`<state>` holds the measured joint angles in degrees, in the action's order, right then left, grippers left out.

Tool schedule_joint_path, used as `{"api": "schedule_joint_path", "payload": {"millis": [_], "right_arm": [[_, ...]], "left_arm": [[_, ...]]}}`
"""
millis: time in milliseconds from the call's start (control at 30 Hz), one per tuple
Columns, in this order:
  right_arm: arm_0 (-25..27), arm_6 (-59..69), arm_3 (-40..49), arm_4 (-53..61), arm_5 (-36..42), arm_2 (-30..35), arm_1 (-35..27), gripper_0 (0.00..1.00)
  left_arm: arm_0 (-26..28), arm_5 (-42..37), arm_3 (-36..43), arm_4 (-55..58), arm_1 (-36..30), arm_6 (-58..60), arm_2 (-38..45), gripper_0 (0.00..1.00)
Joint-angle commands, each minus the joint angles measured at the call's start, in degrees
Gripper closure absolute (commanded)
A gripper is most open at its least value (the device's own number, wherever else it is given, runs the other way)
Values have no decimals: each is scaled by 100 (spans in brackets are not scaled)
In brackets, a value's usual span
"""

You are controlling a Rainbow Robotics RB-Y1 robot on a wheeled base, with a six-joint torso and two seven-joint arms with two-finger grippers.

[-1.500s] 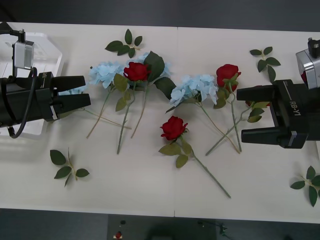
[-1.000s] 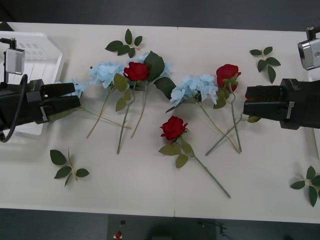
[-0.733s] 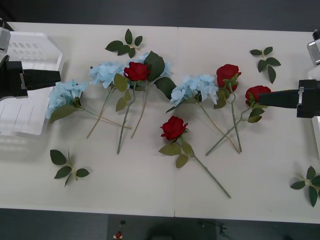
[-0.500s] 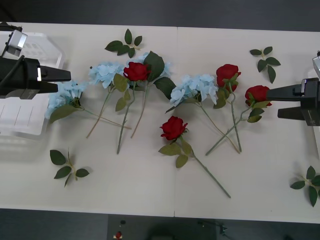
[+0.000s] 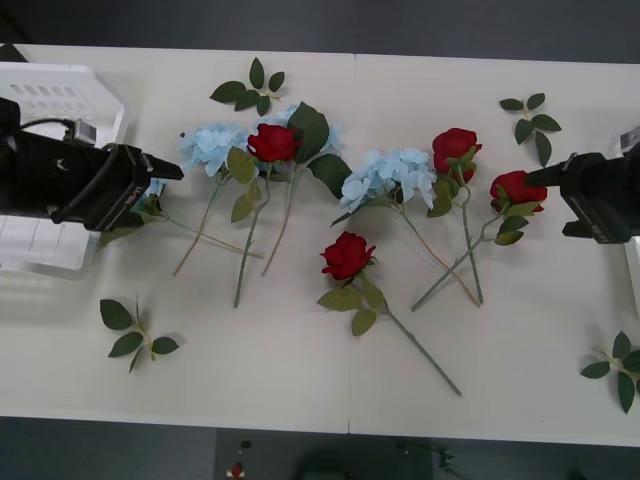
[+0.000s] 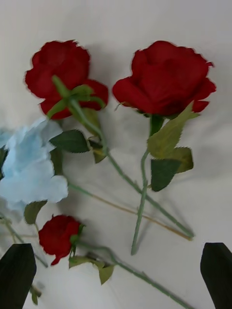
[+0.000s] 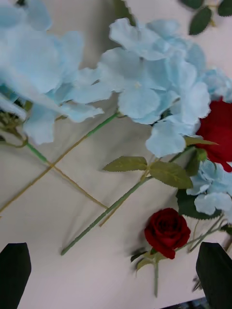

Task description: Put the red flowers into the right box and the blue flowers into the left box

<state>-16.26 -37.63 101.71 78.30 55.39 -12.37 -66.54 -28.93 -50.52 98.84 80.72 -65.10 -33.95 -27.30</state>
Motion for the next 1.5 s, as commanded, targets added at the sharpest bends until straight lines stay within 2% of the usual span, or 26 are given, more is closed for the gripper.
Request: {"api": "schedule_joint_path", "payload": {"millis": [33, 167, 333, 567, 700, 867, 1100, 1133, 1167, 1200, 1500], "right_arm": [[-729, 599, -591, -614, -29, -670, 195, 0], [-1344, 968, -1267, -1027, -46, -1259, 449, 0], [-1863, 1091, -2006, -1405, -125, -1707, 845, 0], [-2320, 1108, -2876, -1730, -196, -1962, 1372, 0], [-2496, 1100, -3210, -1818, -231, -2190, 1539, 0], [-2689, 1100, -3526, -1959, -336, -2560, 1706, 0], [-2724, 1126, -3676, -2275, -371, -2639, 1944, 0], [-2724, 1126, -3684, -2275, -371, -2639, 1961, 25], [-2724, 1144, -3684, -2257, -371, -2639, 1961, 79], [-2724, 1152, -3684, -2249, -363, -2639, 1970, 100], [-2751, 1161, -3684, -2240, -380, -2639, 1961, 100]], "left_arm": [[-288, -10, 426, -1163, -82, 1559, -566, 0], [-490, -309, 531, -1954, -82, 2490, -944, 0], [-578, -1197, 830, -3150, -46, 3272, -997, 0], [-1185, -2181, 461, -3598, 393, 3562, -1015, 0], [-1519, -2348, -5, -3870, 709, 3527, -1006, 0], [-1615, -2296, -401, -4081, 903, 3466, -1041, 0], [-1598, -2304, -436, -4767, 912, 3571, -1806, 0], [-1580, -2304, -427, -4855, 912, 3589, -1893, 0], [-1572, -2296, -427, -4943, 912, 3624, -2008, 0], [-1563, -2296, -436, -4969, 912, 3650, -2060, 0], [-1334, -2199, -418, -5092, 991, 3677, -2104, 0]]}}
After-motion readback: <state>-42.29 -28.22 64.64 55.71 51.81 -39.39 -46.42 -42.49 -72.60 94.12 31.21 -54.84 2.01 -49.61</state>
